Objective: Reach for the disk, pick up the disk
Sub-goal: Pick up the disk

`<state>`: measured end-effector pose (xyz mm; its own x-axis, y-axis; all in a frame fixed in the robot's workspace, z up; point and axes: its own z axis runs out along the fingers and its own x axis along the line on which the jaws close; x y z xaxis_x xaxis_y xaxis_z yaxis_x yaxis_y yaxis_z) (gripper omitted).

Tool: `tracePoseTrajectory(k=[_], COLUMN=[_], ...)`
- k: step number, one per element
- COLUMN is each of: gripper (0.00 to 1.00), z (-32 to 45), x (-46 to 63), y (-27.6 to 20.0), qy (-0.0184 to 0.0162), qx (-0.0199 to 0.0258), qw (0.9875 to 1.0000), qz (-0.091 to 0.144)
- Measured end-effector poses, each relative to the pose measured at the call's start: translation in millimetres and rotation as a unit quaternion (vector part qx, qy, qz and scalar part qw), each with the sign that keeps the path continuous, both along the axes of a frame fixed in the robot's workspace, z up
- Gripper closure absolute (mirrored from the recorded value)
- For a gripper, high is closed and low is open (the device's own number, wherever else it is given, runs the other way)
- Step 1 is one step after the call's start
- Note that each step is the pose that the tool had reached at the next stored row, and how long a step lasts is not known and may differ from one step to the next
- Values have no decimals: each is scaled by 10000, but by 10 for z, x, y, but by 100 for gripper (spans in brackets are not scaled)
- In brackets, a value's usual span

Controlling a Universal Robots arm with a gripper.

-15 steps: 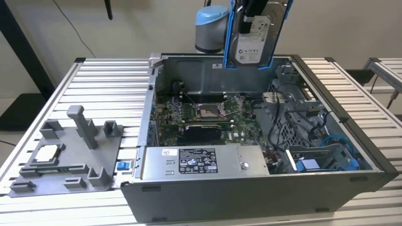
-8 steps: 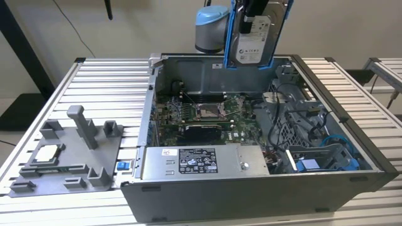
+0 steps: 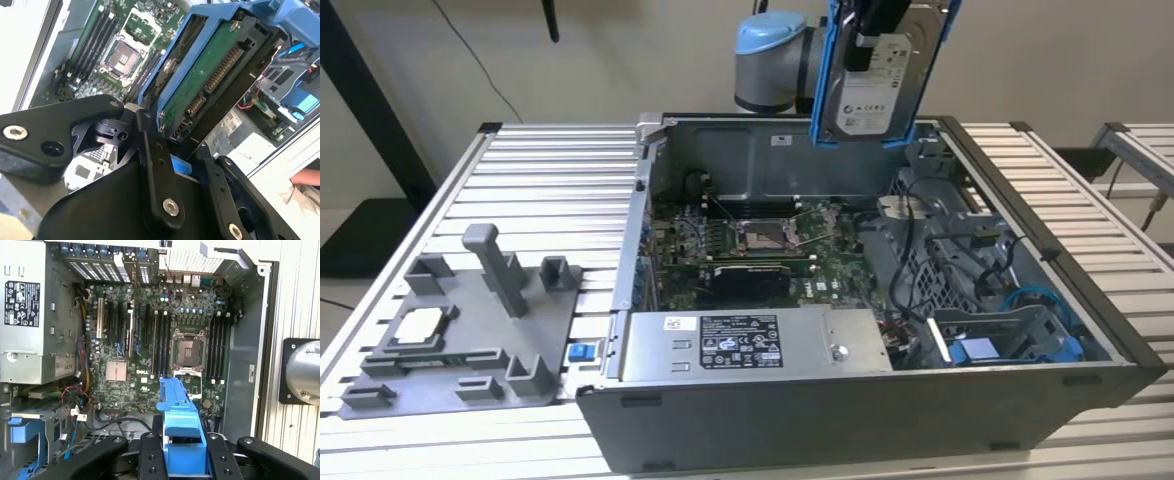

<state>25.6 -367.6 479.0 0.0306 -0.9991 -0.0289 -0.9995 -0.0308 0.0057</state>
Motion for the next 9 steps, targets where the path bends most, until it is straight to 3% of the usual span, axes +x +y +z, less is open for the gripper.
tracePoseTrajectory(k=[9], gripper=[100], z=[0], x=[163], y=[0], qy=[0], qx=[0], qw=[10000], qz=[0])
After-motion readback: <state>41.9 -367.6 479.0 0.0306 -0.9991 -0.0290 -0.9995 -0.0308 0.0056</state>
